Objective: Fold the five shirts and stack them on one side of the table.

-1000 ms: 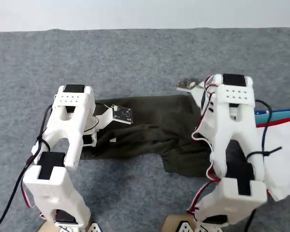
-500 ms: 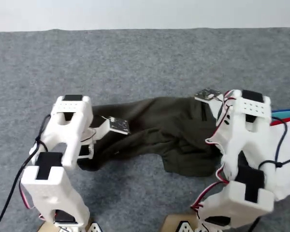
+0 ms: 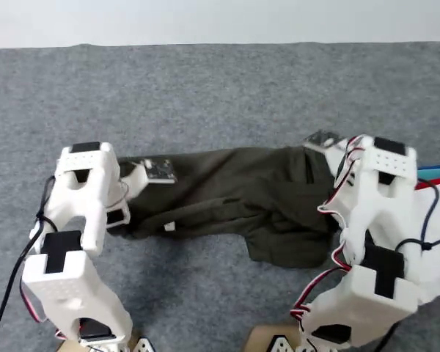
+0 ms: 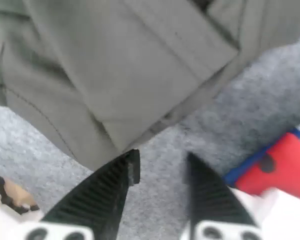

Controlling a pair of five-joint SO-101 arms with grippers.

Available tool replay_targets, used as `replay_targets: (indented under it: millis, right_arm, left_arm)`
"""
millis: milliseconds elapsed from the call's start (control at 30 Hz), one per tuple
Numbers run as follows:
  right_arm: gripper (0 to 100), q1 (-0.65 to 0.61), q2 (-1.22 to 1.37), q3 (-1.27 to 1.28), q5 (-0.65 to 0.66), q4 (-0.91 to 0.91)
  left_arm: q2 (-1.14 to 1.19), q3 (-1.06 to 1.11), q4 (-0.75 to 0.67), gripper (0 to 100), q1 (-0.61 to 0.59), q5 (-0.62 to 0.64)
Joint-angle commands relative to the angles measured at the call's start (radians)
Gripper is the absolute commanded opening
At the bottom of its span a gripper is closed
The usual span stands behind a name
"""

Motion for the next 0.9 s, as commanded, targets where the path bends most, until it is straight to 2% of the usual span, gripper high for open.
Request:
replay_targets:
  millis: [0, 133, 367, 533, 700, 867]
  right_arm:
    - [27.3, 0.012, -0.015, -0.184, -0.035, 0.097]
    - [27.6, 0.01, -0.016, -0.331, -0.037, 0.211]
    - [27.5, 0.013, -0.03, -0.39, -0.063, 0.311]
    - [27.5, -0.013, -0.108, -0.333, -0.087, 0.311]
    - [27.5, -0.061, -0.229, -0.219, -0.087, 0.309]
    - [27.5, -0.068, -0.314, -0.095, -0.089, 0.308]
  left_arm:
    - [-0.057, -0.111, -0.032, 8, -0.026, 0.071]
    - [-0.06, -0.203, -0.029, 11, -0.029, 0.153]
    - [-0.063, -0.223, -0.025, 11, -0.023, 0.157]
    - [-0.063, -0.332, 0.044, 7, -0.034, 0.239]
    - [-0.061, -0.426, 0.123, 7, -0.048, 0.262]
    - [-0.061, -0.432, 0.117, 15, -0.101, 0.276]
